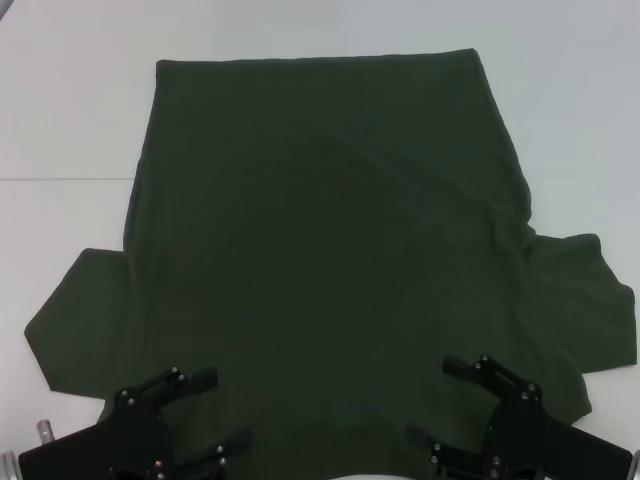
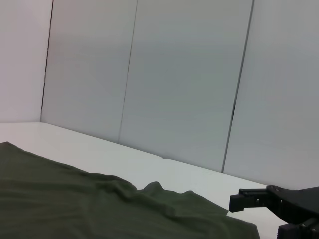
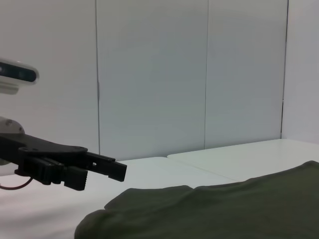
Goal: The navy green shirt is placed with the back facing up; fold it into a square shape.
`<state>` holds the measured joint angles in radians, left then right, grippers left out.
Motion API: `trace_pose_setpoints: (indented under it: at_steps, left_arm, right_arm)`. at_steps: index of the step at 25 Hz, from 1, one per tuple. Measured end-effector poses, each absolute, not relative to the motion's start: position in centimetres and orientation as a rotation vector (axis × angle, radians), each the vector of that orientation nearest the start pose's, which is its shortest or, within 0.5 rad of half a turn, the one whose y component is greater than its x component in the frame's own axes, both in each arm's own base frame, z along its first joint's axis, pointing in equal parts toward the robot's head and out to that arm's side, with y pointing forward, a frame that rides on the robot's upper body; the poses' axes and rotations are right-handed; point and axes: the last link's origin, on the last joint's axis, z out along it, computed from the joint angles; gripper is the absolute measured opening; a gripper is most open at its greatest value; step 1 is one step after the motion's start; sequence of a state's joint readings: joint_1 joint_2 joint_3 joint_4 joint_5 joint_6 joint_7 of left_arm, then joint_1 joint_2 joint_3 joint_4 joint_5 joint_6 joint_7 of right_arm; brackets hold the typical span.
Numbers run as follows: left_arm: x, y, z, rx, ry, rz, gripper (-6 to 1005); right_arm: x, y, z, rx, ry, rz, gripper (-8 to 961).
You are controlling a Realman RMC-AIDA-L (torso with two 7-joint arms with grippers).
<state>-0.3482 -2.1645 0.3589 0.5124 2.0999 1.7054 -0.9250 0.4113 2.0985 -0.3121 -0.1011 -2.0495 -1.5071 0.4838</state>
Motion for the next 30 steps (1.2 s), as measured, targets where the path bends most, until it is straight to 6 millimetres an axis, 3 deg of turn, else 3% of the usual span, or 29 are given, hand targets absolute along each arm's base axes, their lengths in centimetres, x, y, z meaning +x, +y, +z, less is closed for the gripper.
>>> trace_pose_setpoints:
  at_steps: [17,24,30]
  left_arm:
    - [-30.6,24.6,-2.7,-2.532,-0.555,-0.915,835]
    - [-30.6,26.8,-0.5,-2.429,-0.978,-1.032,836]
    - [-31.2,30.0,2.7,-2.298,-1.44,-0.981,835]
  right_arm:
    - [30.1,24.9,-7.2,-2.45,0.308,0.861,942]
    - [30.0,25.0,-7.1,-2.448,0.309,0.863,942]
    - [29.9,25.0,-7.2,-2.446,0.312,0.869,941]
